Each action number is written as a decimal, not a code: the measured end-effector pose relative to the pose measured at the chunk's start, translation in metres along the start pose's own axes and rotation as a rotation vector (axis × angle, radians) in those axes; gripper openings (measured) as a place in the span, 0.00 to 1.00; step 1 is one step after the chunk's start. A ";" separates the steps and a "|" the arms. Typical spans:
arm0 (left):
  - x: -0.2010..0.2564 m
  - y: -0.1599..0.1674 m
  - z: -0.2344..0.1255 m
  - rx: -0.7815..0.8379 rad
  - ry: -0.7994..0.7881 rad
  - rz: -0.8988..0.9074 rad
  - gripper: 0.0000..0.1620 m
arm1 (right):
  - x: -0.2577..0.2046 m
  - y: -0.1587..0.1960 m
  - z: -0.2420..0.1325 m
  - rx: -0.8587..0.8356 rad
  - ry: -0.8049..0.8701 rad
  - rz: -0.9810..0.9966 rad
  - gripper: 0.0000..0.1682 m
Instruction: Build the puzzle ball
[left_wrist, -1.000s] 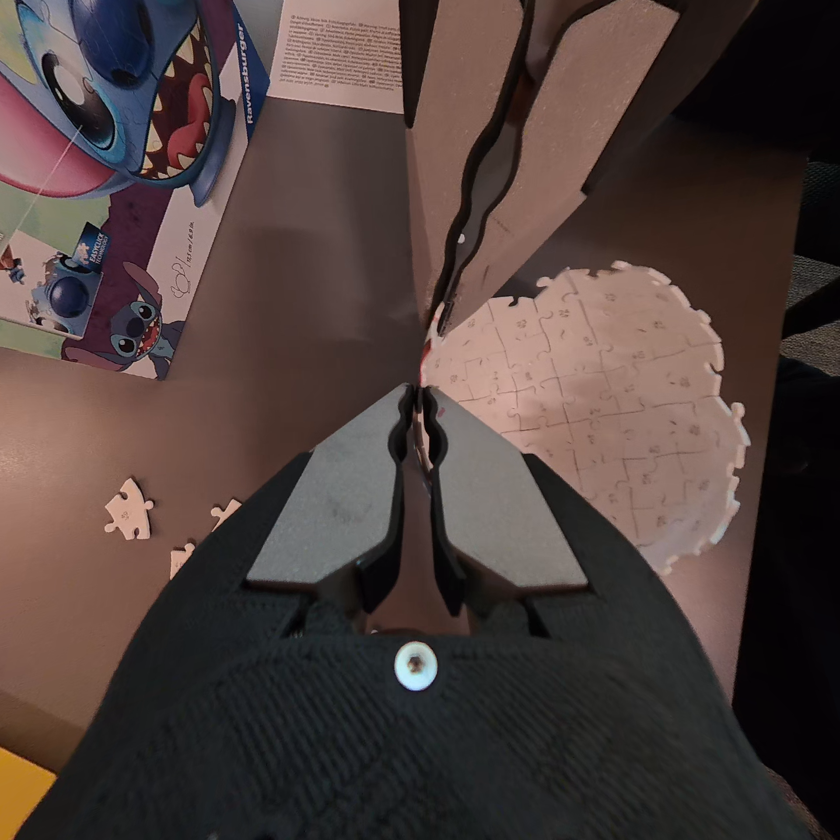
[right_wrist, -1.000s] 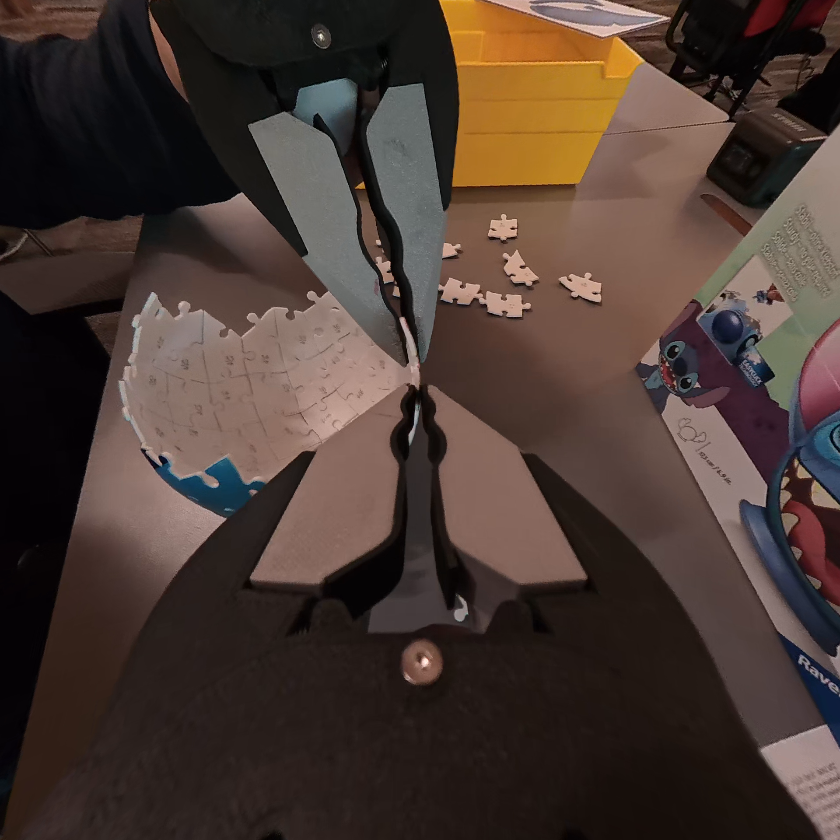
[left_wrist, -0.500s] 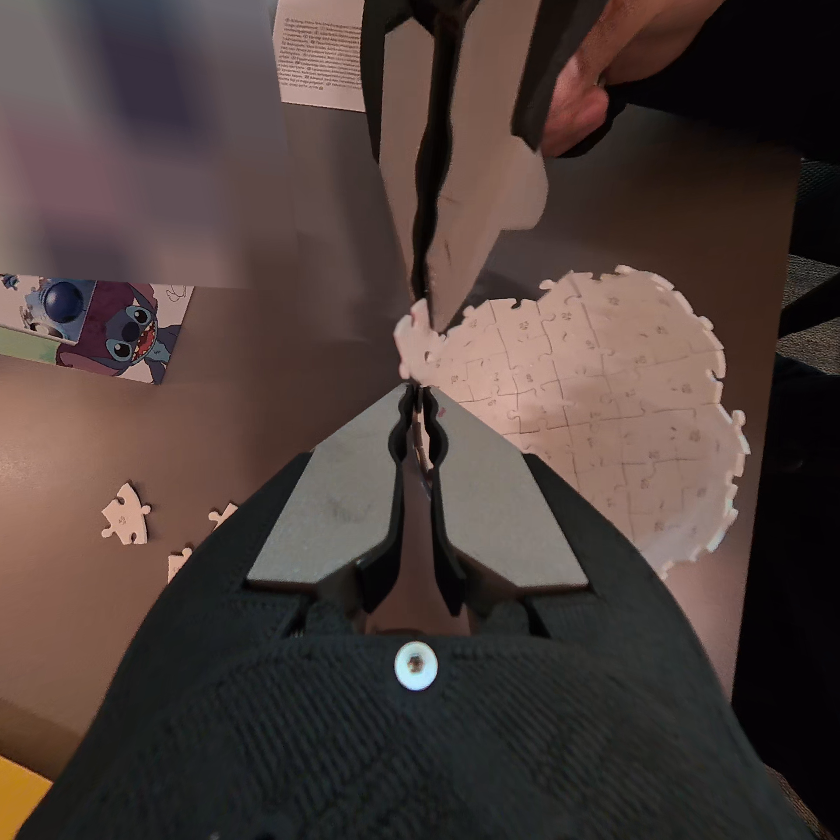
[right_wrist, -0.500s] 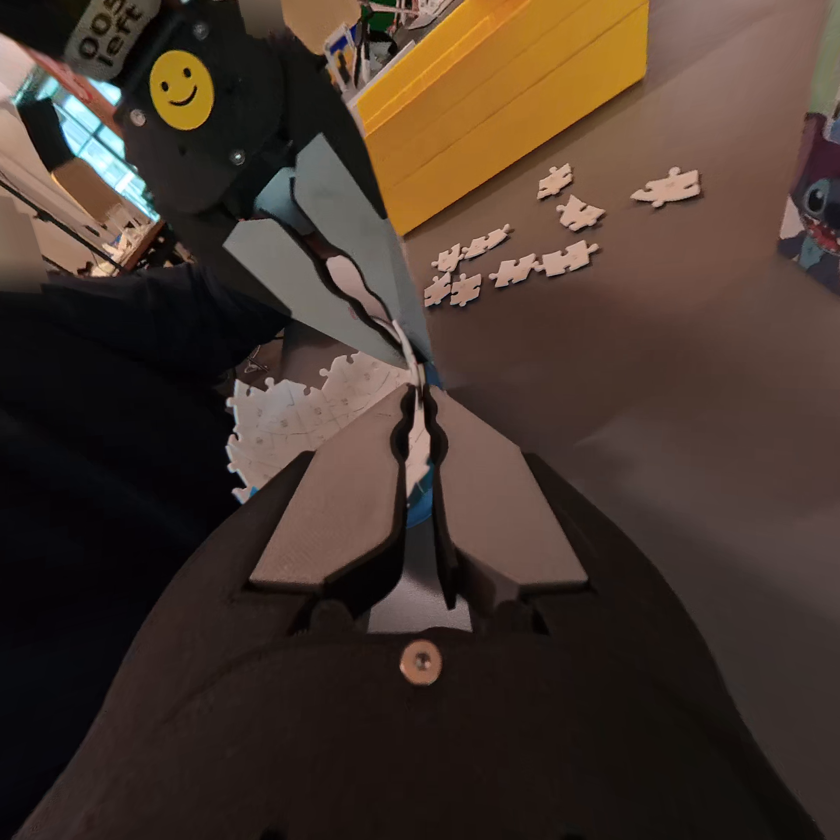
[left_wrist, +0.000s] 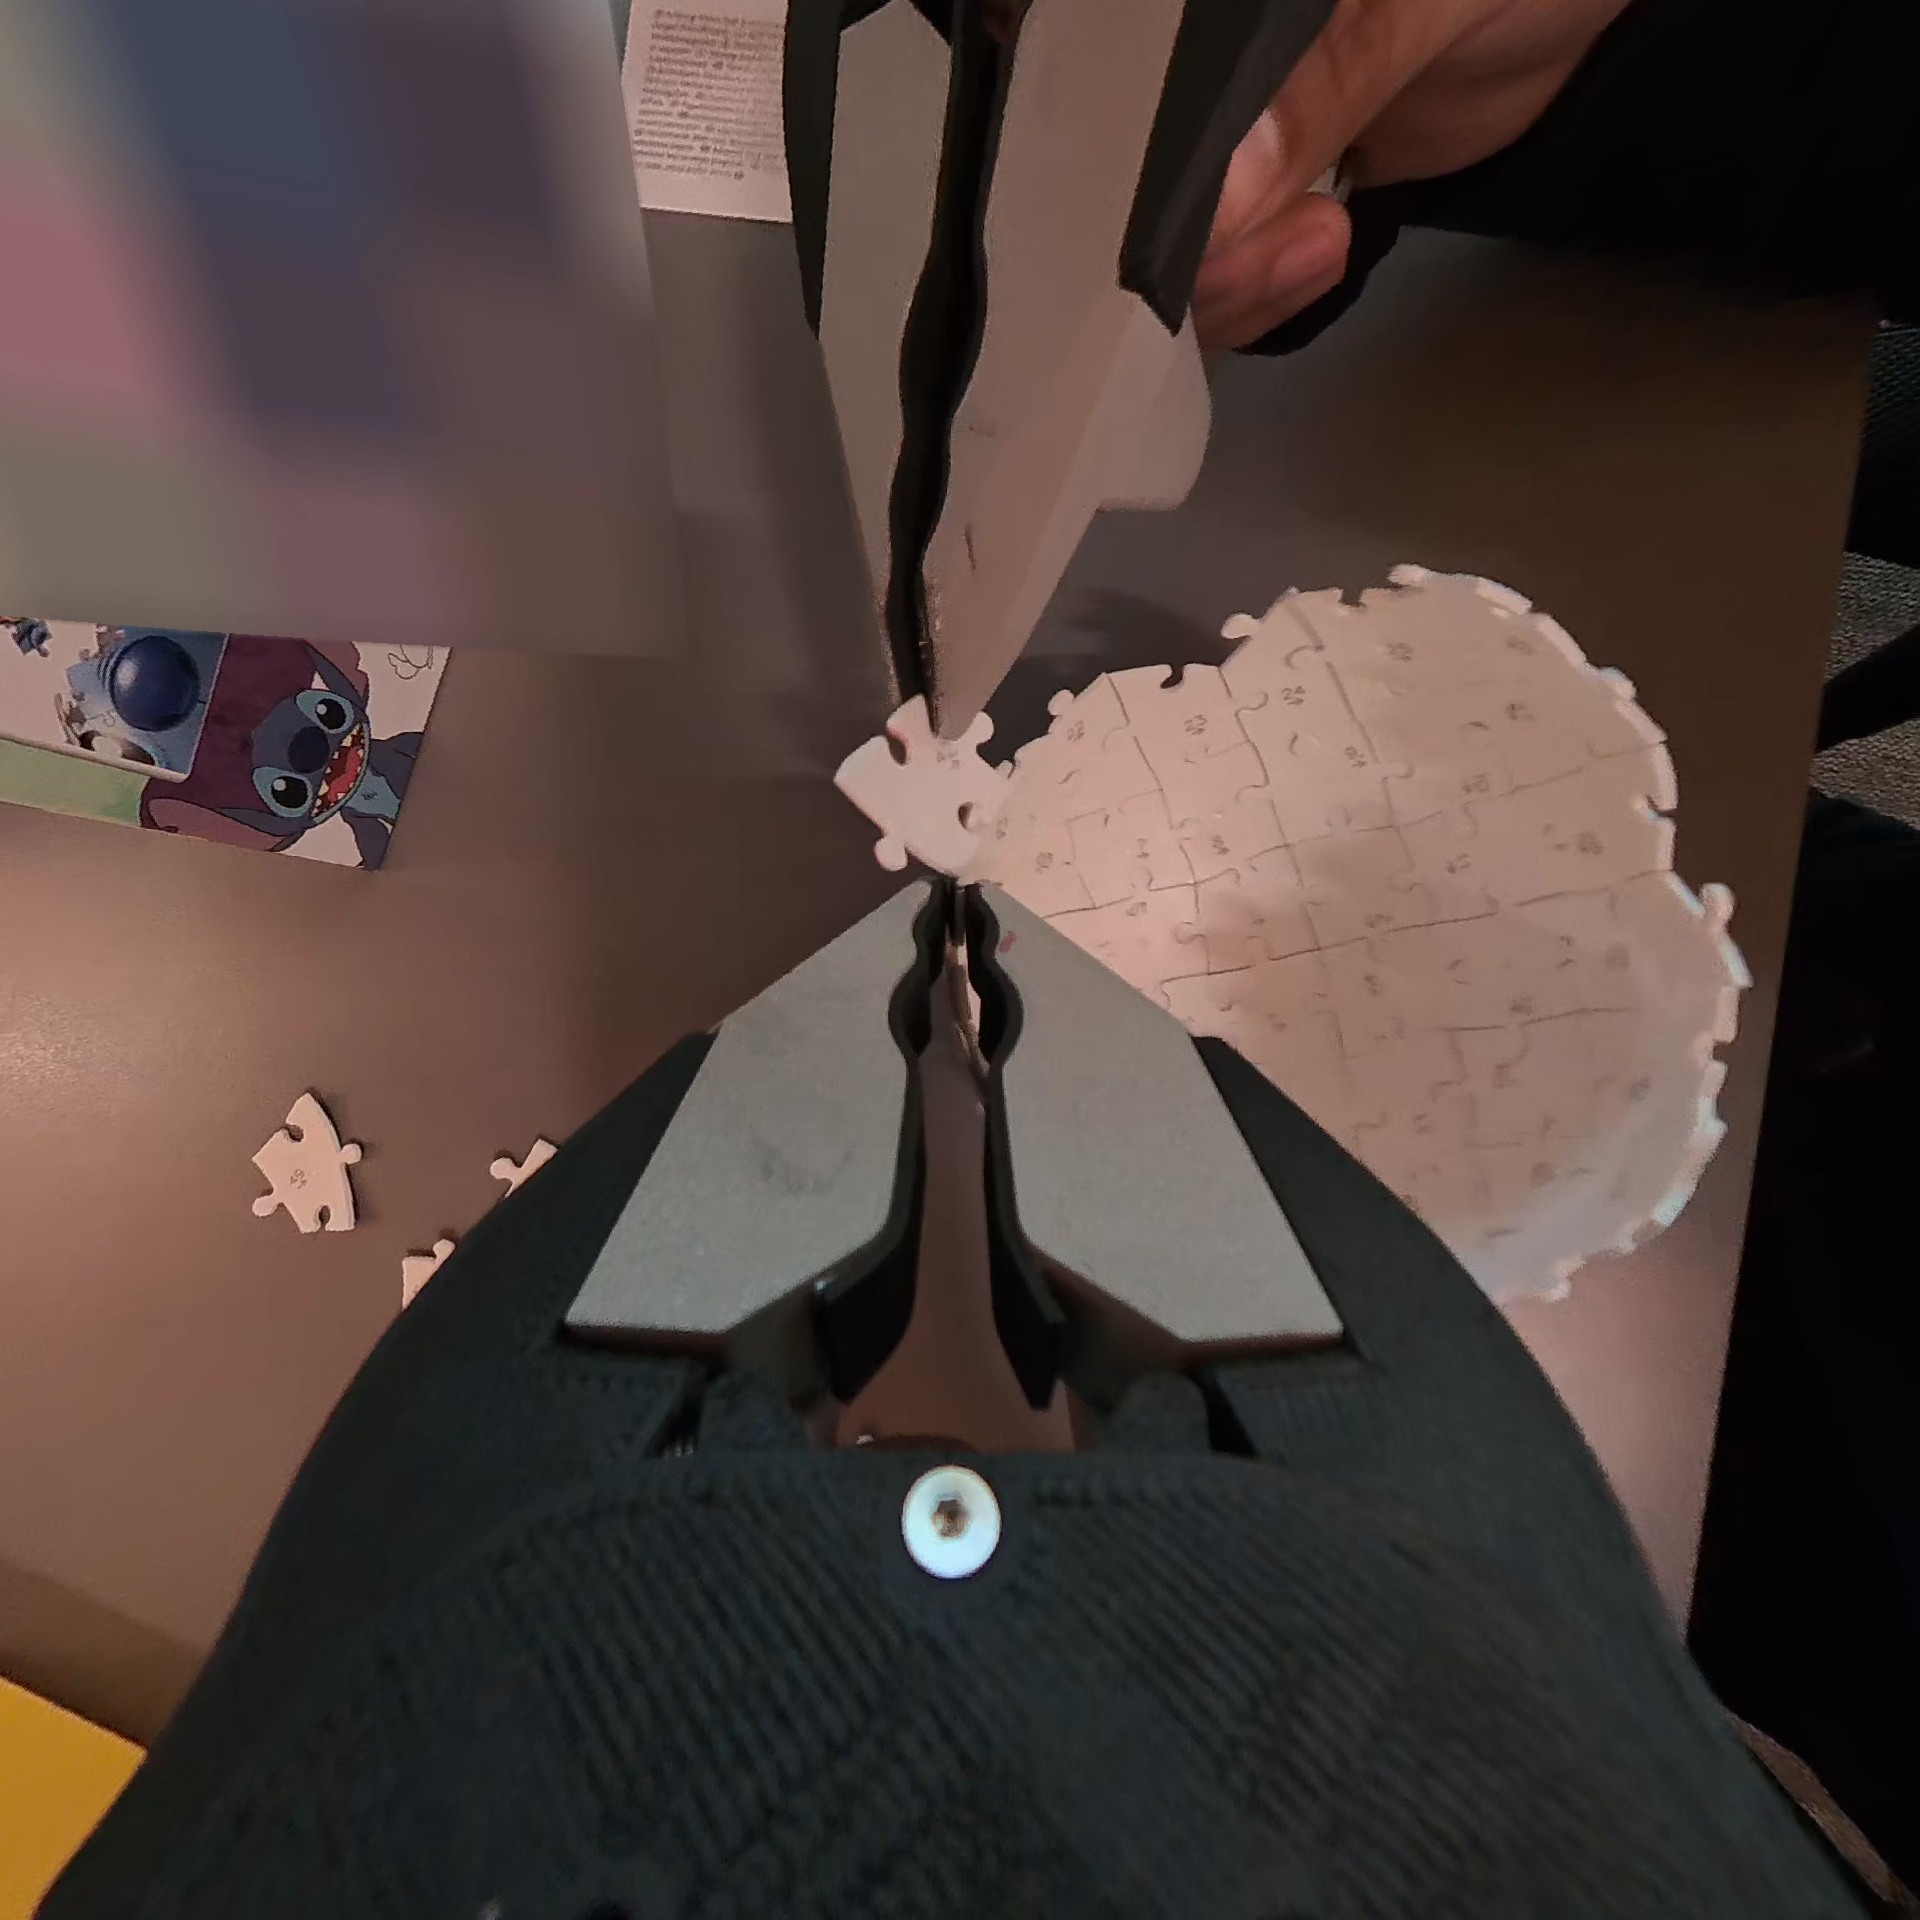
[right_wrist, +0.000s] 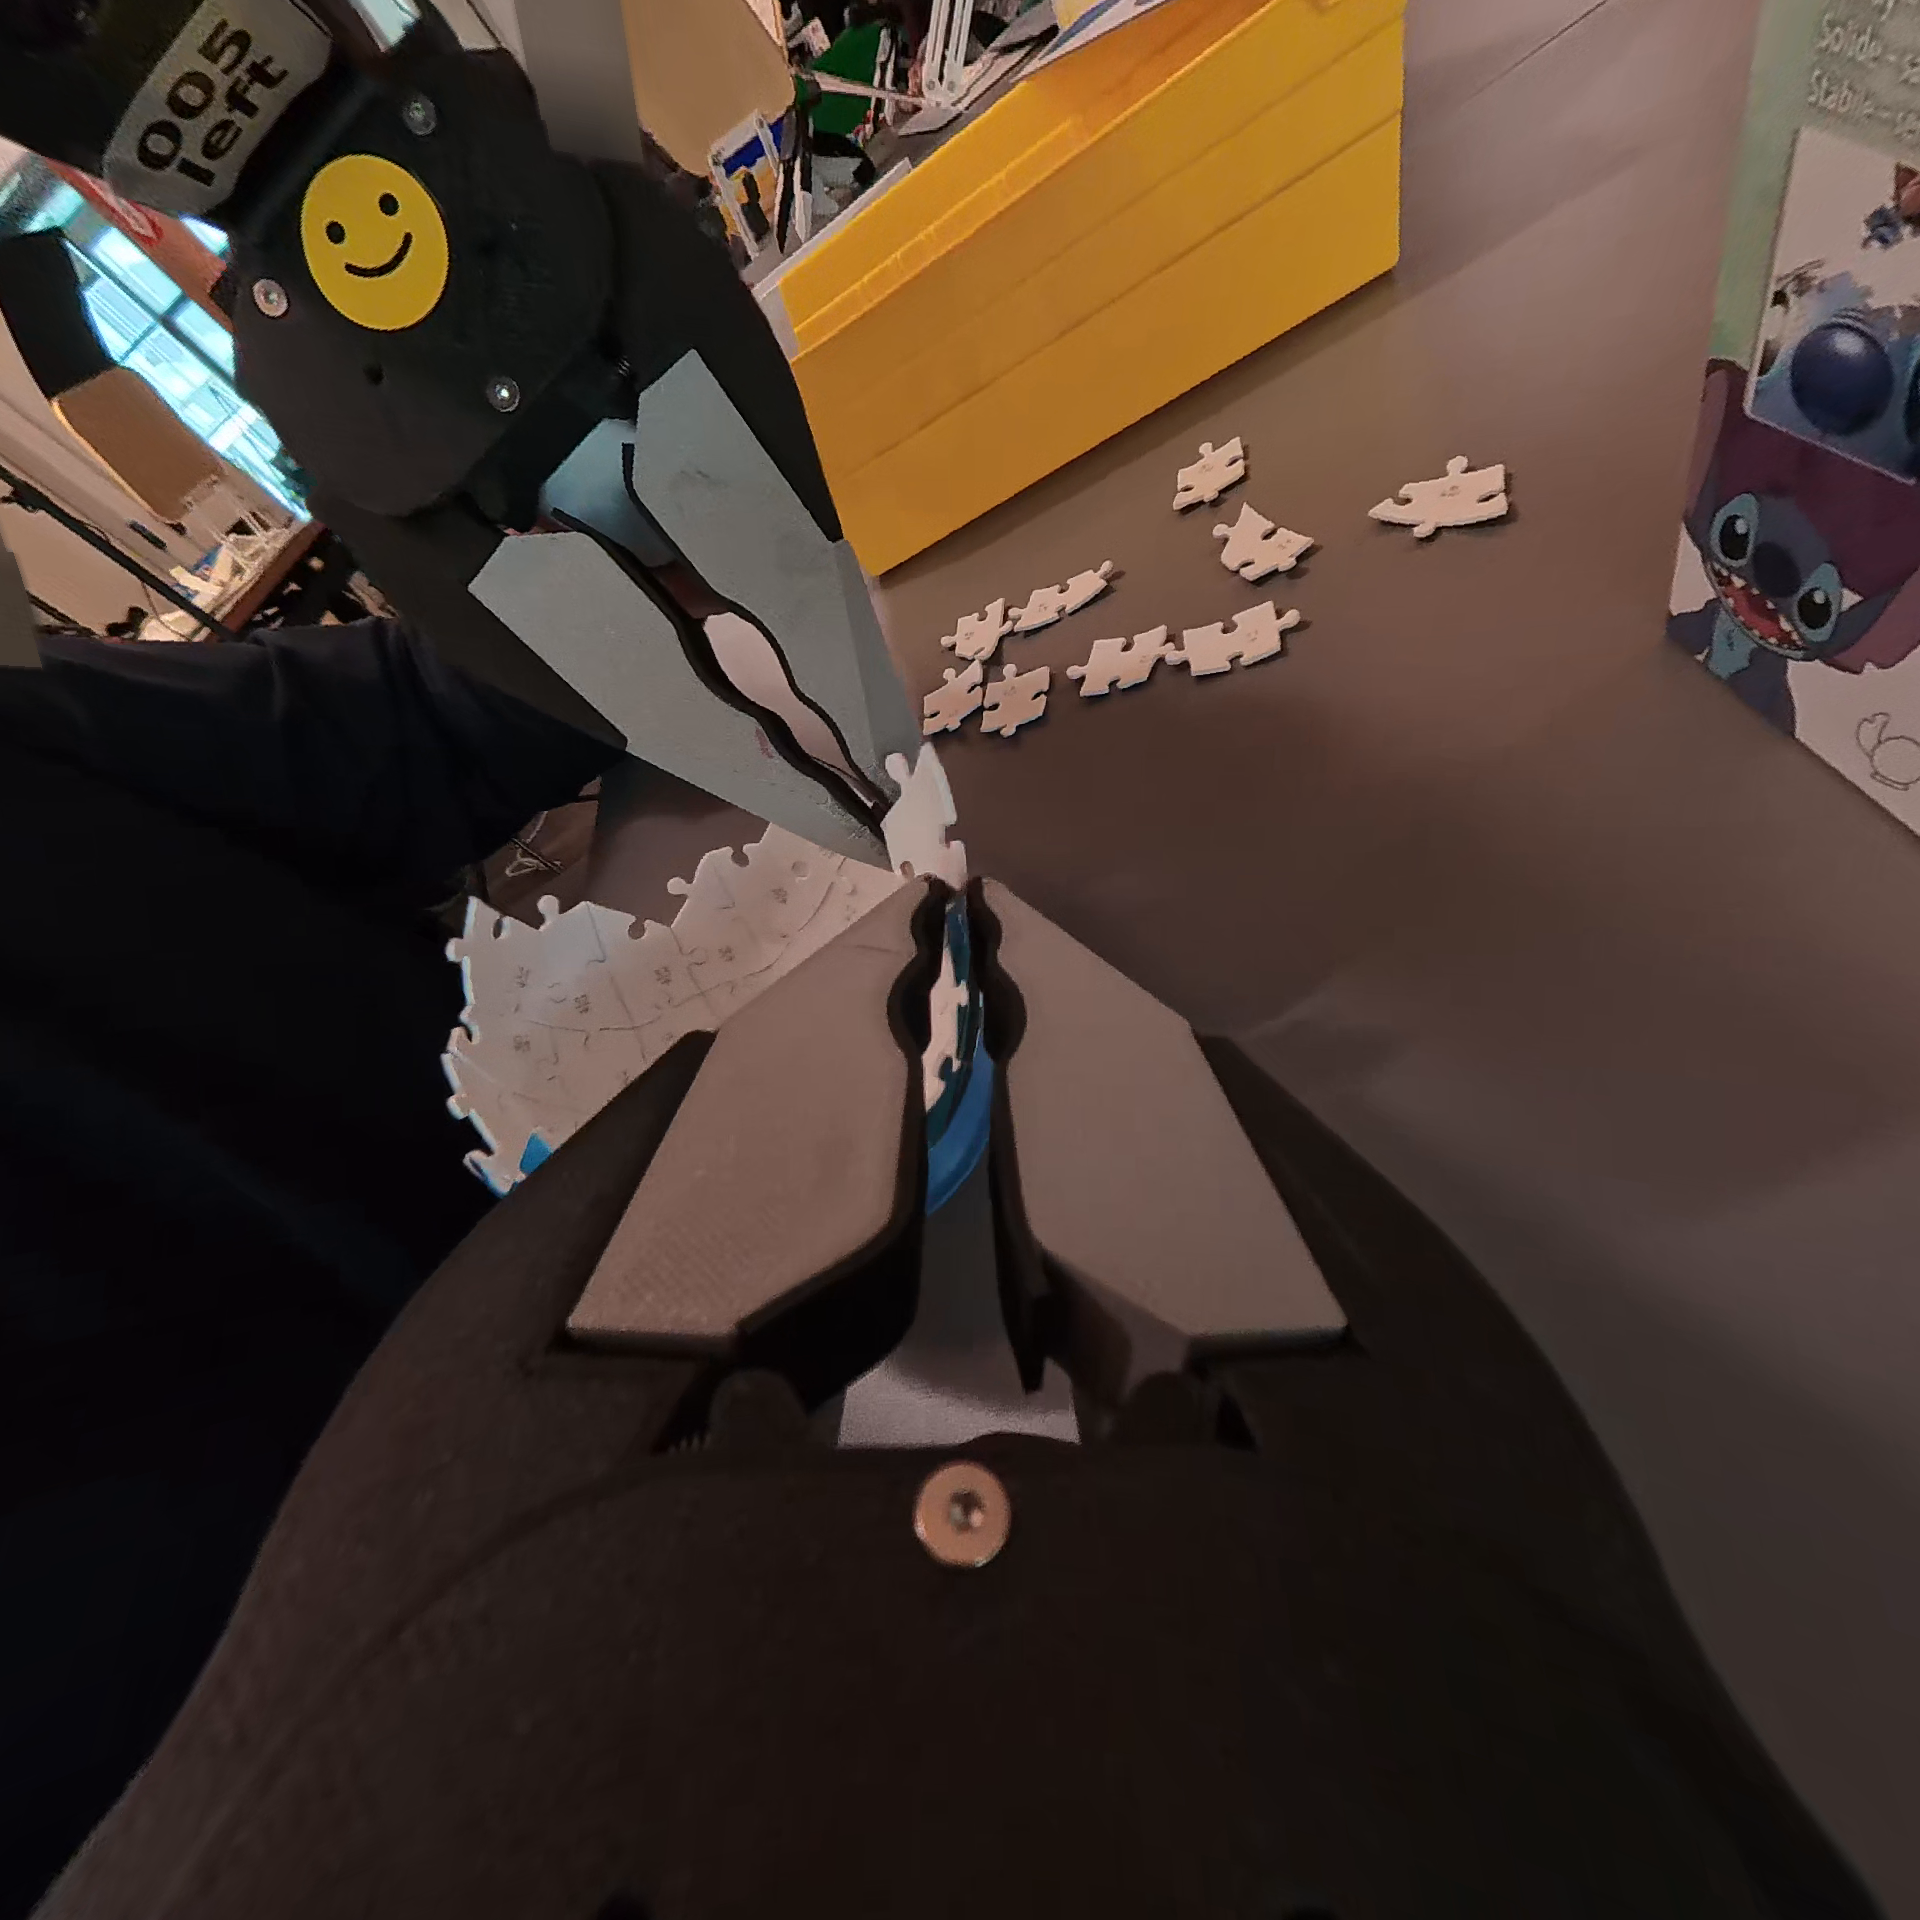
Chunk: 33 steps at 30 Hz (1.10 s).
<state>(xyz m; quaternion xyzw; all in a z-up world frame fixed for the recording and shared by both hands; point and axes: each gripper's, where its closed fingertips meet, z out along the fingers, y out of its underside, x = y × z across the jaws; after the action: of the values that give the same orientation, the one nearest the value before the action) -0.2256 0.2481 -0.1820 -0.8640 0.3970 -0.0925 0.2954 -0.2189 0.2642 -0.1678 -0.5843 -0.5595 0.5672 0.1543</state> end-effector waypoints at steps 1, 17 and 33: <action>0.000 0.000 0.000 0.000 0.000 0.000 0.00 | 0.000 0.000 0.000 0.005 -0.009 0.015 0.00; 0.000 0.000 0.001 0.000 0.006 -0.001 0.00 | 0.002 0.003 0.005 0.021 -0.104 0.163 0.02; 0.000 0.000 -0.001 0.006 0.012 -0.005 0.01 | -0.007 -0.006 -0.001 0.055 -0.101 0.073 0.00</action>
<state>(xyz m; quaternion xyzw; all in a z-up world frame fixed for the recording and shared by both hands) -0.2260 0.2480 -0.1811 -0.8635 0.3962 -0.0999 0.2955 -0.2188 0.2608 -0.1593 -0.5705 -0.5292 0.6163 0.1209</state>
